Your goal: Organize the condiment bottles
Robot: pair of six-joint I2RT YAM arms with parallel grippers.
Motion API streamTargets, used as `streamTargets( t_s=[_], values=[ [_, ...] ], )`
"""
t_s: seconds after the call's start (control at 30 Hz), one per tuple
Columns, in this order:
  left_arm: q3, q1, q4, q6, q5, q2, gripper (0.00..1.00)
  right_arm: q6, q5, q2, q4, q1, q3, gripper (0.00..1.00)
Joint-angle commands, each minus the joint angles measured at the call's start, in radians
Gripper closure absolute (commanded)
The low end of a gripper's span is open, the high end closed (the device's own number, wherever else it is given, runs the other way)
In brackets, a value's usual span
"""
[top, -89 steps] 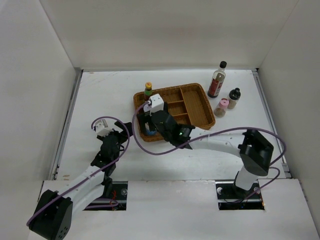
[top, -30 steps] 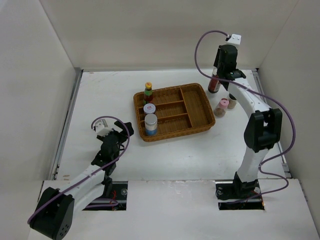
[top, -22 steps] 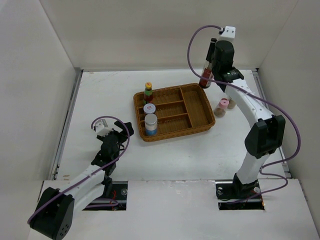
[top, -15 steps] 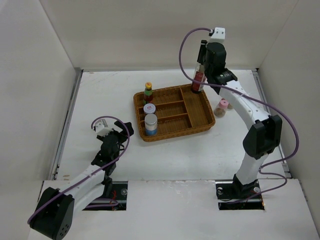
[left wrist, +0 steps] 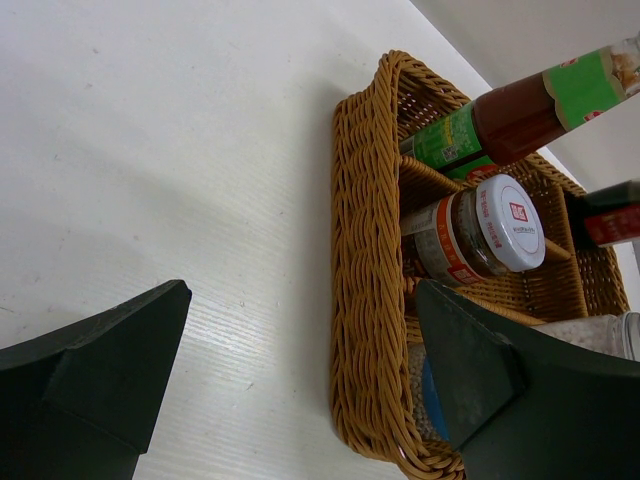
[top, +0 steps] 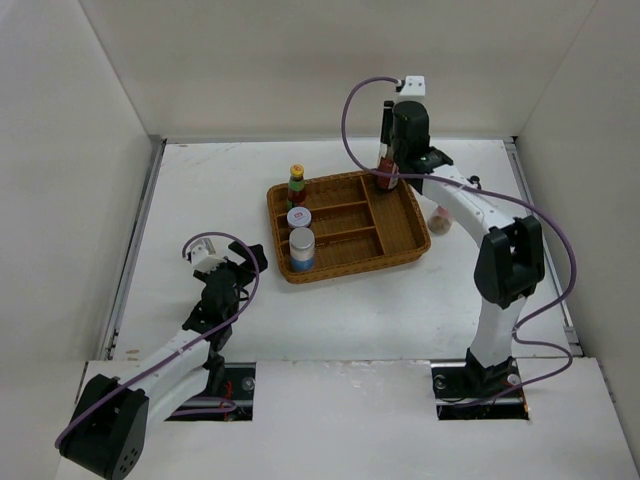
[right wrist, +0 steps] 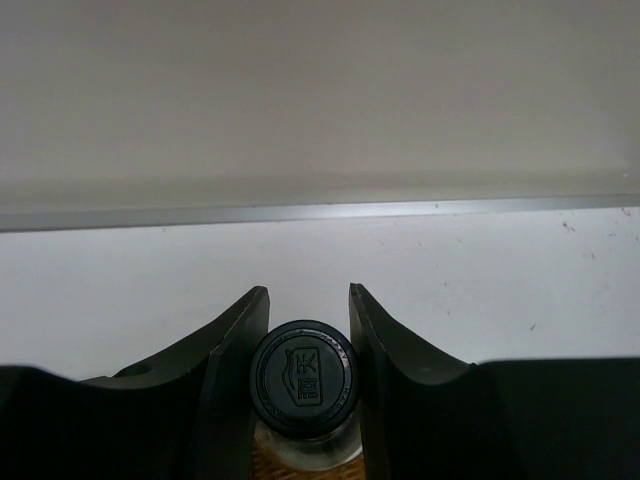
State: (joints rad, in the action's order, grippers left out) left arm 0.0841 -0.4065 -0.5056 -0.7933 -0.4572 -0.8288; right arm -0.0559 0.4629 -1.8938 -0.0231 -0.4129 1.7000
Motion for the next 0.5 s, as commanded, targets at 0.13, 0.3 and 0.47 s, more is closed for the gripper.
streamTargets(
  t_s=[0.13, 0.3, 0.47],
  values=[
    [-0.006, 0.004, -0.057, -0.009, 0.014, -0.001, 0.0, 0.005, 0.003, 0.036, -0.268, -0.026, -0.095, 0.61],
    [-0.006, 0.004, -0.057, -0.009, 0.014, -0.003, 0.0, 0.002, 0.011, 0.051, -0.293, -0.036, -0.16, 0.52],
    [-0.006, 0.004, -0.057, -0.009, 0.017, -0.003, 0.0, -0.002, 0.011, 0.061, -0.282, -0.042, -0.177, 0.31]
  ],
)
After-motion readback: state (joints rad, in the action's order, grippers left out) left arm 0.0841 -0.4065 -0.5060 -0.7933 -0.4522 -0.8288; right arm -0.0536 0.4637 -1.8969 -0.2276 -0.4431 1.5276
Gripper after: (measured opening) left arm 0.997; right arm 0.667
